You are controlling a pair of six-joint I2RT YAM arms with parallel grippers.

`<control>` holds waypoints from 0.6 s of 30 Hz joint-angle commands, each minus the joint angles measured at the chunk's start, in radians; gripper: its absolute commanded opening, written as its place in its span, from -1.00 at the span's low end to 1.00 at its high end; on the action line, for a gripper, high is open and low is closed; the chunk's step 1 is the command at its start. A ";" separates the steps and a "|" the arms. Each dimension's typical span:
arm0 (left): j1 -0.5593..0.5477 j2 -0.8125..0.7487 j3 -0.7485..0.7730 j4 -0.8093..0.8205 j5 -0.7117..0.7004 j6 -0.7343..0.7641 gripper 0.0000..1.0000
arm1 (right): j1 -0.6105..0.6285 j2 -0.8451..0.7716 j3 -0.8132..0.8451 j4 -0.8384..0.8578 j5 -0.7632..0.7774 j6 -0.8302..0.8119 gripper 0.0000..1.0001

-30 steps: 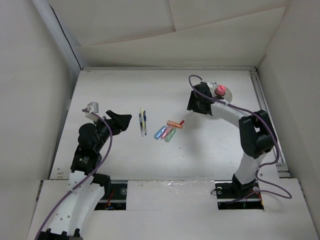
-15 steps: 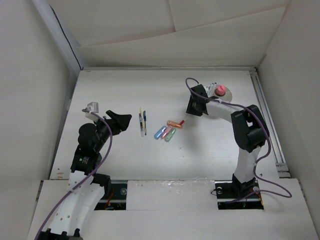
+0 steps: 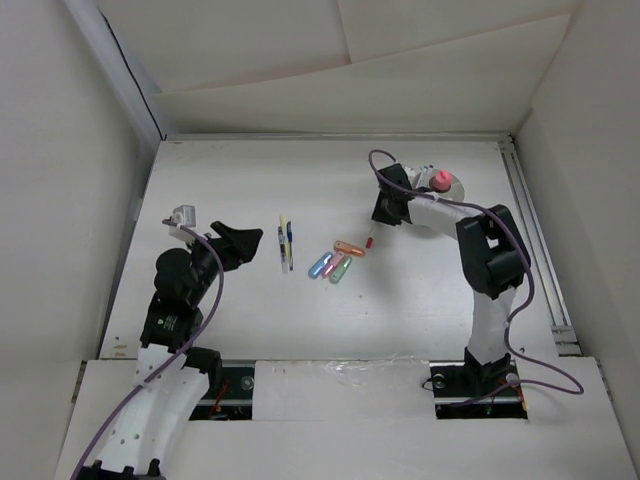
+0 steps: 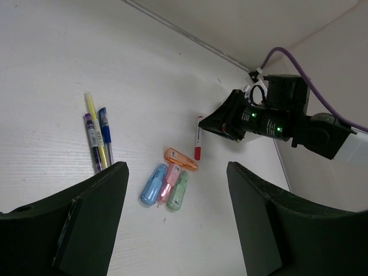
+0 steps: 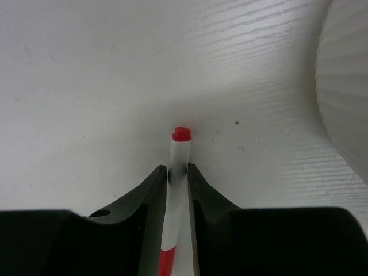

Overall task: Sort the stationery into containers
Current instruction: Pick up the pen from the center of the board.

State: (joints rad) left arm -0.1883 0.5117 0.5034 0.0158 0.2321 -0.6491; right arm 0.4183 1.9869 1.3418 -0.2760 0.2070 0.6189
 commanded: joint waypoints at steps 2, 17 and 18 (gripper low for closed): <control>-0.002 -0.016 -0.003 0.033 0.001 0.000 0.32 | -0.006 0.023 0.071 0.012 0.020 0.005 -0.39; -0.002 -0.016 -0.003 0.033 0.001 0.000 0.32 | -0.015 0.062 0.117 -0.011 0.031 -0.042 -0.93; -0.002 -0.016 -0.003 0.033 0.001 0.000 0.32 | -0.024 0.062 0.117 -0.011 0.031 -0.042 -0.82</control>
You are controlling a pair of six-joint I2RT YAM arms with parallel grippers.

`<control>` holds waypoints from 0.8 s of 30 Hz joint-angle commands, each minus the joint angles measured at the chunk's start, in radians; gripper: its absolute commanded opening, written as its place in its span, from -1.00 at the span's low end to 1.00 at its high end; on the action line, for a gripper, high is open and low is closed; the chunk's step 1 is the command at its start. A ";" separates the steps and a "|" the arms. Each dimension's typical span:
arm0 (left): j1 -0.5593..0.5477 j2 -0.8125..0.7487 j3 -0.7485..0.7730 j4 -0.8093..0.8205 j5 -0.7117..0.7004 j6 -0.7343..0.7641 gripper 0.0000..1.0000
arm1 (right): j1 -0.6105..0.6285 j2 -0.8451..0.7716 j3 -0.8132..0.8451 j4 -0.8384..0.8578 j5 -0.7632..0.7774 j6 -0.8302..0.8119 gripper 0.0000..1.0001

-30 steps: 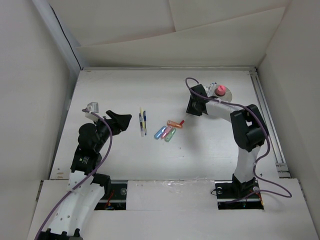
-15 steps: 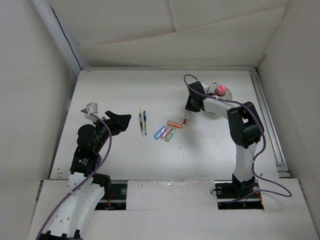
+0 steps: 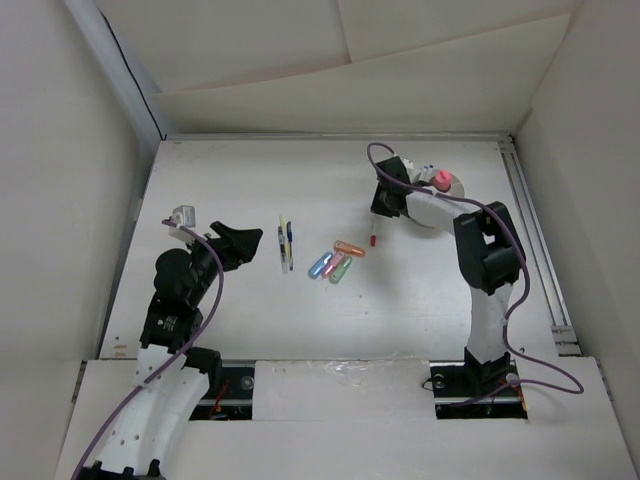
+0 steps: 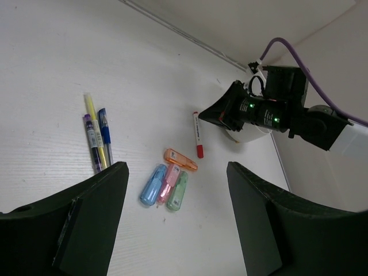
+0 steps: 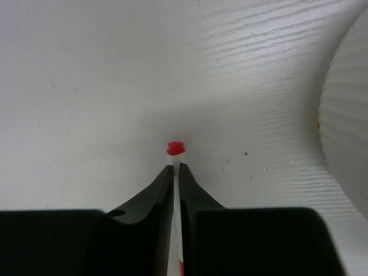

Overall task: Sort the stationery into containers
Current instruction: Pick up the pen from the center of the board.

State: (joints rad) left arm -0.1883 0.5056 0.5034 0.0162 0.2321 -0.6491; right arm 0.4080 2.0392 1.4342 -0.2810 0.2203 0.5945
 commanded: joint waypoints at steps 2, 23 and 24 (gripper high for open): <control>-0.002 -0.010 -0.003 0.033 0.001 0.000 0.32 | -0.014 0.010 0.037 -0.017 0.017 -0.027 -0.42; -0.002 -0.019 -0.003 0.033 -0.008 0.000 0.32 | -0.005 0.090 0.101 -0.084 0.036 -0.047 -0.56; -0.002 -0.019 -0.003 0.033 -0.008 0.000 0.32 | 0.006 0.090 0.101 -0.084 0.059 -0.047 -0.51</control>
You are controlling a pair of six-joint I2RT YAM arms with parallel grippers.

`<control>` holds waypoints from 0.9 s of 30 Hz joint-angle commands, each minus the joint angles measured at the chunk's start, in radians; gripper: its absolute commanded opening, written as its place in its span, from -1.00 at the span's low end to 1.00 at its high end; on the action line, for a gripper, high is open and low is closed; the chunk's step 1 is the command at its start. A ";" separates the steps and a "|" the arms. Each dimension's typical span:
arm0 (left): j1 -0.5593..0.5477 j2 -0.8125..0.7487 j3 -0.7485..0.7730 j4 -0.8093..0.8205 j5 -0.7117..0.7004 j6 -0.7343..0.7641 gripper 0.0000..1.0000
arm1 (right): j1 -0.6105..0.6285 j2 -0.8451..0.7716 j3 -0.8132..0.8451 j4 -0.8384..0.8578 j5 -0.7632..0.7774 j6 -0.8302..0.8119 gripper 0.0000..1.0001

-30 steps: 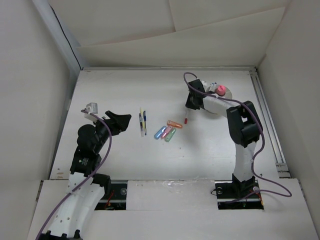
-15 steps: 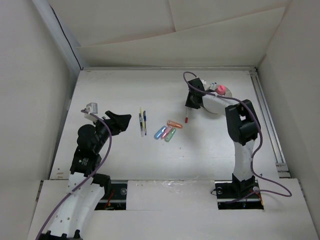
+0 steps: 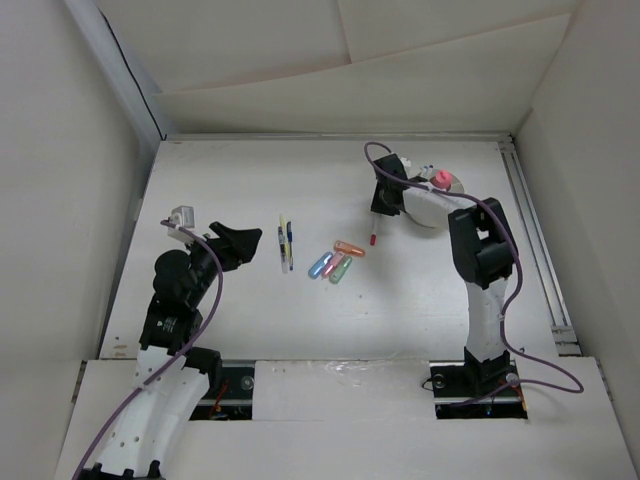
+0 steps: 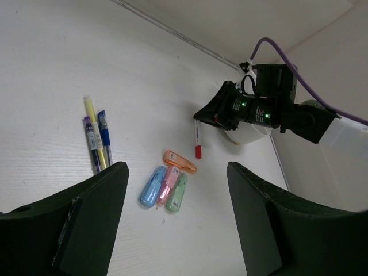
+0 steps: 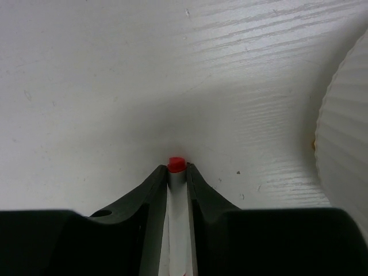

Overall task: Sort the stationery into containers
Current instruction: Pick up the pen from the center of the board.

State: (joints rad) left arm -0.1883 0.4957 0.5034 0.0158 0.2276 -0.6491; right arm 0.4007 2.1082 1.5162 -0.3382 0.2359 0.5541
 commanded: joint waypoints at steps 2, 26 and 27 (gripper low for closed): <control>-0.002 -0.009 -0.003 0.033 -0.004 0.000 0.32 | 0.013 0.021 0.028 -0.038 0.055 -0.006 -0.39; -0.002 -0.019 -0.003 0.024 -0.004 0.000 0.32 | -0.019 -0.169 0.148 -0.036 0.020 -0.006 -1.00; -0.002 -0.019 -0.003 0.024 -0.004 0.000 0.32 | -0.031 -0.180 0.162 -0.036 0.020 -0.006 -1.00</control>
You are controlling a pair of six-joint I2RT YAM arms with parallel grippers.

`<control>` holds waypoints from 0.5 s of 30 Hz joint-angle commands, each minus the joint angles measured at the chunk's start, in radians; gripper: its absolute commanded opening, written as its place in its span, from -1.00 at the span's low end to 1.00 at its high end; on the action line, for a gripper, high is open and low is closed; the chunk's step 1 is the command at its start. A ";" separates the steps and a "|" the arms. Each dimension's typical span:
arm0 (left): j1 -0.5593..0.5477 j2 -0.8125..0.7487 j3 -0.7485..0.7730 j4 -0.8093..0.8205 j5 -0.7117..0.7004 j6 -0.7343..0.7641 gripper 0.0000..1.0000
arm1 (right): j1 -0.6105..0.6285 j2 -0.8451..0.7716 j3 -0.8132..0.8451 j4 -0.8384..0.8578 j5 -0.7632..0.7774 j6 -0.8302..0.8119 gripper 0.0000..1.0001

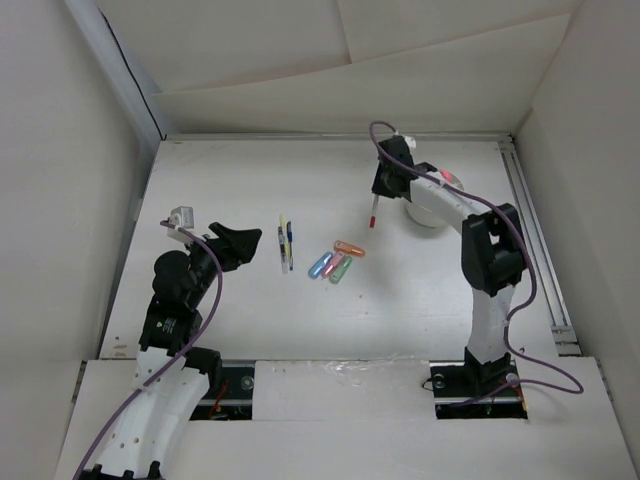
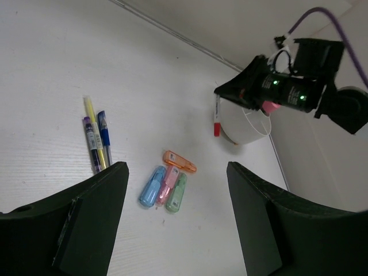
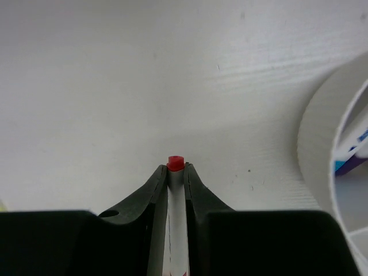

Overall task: Sort the stationery into containers
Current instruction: Pick up the pen from the center of the board, then place the pen in the storage box.

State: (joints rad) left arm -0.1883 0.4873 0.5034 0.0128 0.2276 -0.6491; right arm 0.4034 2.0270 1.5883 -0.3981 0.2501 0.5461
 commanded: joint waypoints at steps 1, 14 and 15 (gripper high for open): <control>-0.002 -0.010 -0.003 0.027 -0.004 0.000 0.32 | -0.060 -0.099 0.102 0.024 0.006 -0.008 -1.00; -0.002 -0.010 -0.003 0.036 -0.004 0.000 0.32 | -0.135 -0.096 0.251 0.234 0.483 -0.236 -1.00; -0.002 -0.001 -0.003 0.036 -0.004 0.000 0.32 | -0.135 -0.082 0.265 0.234 0.535 -0.259 -1.00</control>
State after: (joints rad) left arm -0.1883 0.4873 0.5034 0.0105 0.2276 -0.6491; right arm 0.2565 1.9079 1.7908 -0.2584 0.6064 0.4026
